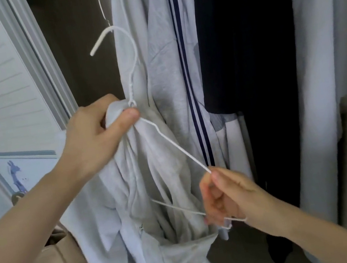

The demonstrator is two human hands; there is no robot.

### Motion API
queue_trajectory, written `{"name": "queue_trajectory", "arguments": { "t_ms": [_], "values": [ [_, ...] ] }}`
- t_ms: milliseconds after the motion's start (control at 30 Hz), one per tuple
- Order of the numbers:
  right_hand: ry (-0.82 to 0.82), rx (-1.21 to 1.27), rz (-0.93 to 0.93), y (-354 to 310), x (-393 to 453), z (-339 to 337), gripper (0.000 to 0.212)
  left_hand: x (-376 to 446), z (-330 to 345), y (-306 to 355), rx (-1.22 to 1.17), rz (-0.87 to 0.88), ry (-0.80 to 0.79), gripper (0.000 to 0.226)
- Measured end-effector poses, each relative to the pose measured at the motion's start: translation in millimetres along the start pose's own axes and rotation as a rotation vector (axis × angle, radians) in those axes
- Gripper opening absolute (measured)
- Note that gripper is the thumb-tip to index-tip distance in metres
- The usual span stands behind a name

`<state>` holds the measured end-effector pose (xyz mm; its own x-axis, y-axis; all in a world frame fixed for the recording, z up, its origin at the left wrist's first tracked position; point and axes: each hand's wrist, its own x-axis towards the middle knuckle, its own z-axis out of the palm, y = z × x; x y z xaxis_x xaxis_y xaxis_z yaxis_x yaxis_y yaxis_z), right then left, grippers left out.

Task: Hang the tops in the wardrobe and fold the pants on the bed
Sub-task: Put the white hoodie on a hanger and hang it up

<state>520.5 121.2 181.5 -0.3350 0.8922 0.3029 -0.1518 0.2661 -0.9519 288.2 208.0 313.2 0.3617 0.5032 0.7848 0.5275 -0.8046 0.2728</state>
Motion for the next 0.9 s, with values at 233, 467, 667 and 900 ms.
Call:
{"name": "queue_trajectory", "arguments": {
  "t_ms": [233,467,667,900],
  "values": [
    [0.705,-1.188,-0.436,-20,6,17,0.028,7,12,-10,0.630,-0.096,0.138,0.069],
    [-0.167,-0.764,0.312,31,27,77,0.058,7,13,-11,0.683,0.003,0.214,0.056],
    [-0.237,-0.932,0.303,41,27,35,0.039,-6,-37,-35,0.607,-0.090,0.247,0.056],
    [-0.039,-1.675,-0.169,22,43,-23,0.033,-40,-70,-56,0.474,-0.139,0.167,0.075]
  ]
}}
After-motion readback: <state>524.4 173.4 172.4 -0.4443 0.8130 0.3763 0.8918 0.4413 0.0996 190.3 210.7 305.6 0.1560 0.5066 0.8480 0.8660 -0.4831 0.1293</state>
